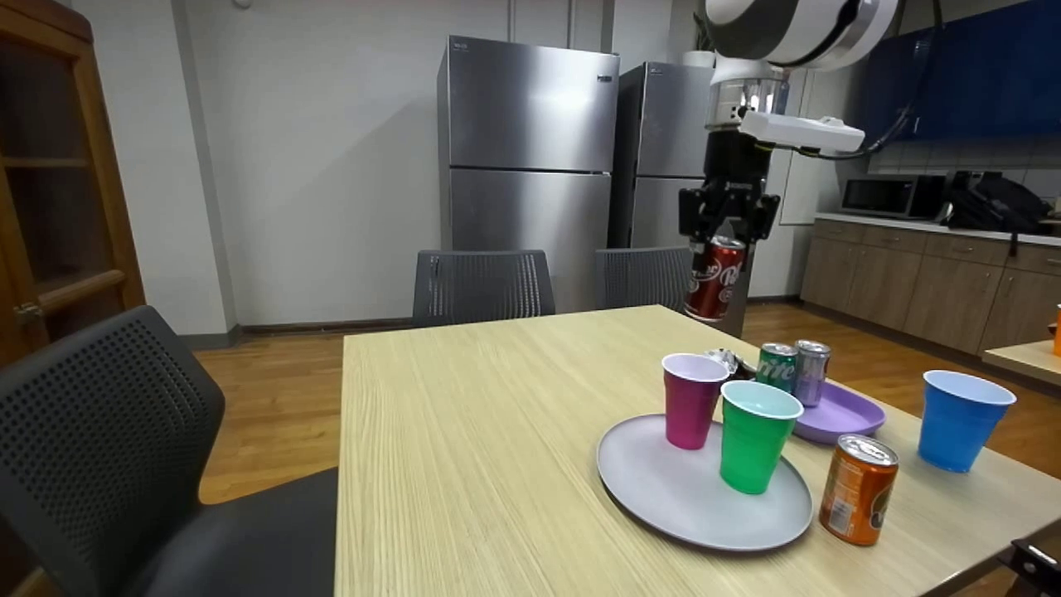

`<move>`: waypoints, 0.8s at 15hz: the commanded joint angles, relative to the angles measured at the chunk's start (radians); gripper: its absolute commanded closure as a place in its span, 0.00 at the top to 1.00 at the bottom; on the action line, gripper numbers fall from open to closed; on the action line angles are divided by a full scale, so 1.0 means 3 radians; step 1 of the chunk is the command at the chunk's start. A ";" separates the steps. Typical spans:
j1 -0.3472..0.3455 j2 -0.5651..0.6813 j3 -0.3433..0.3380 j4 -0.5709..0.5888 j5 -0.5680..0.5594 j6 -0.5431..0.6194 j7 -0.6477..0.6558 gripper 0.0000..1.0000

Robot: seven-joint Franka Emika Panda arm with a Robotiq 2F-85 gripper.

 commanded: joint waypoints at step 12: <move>-0.0512 -0.0332 -0.0405 -0.0704 -0.0205 0.0270 0.0472 0.38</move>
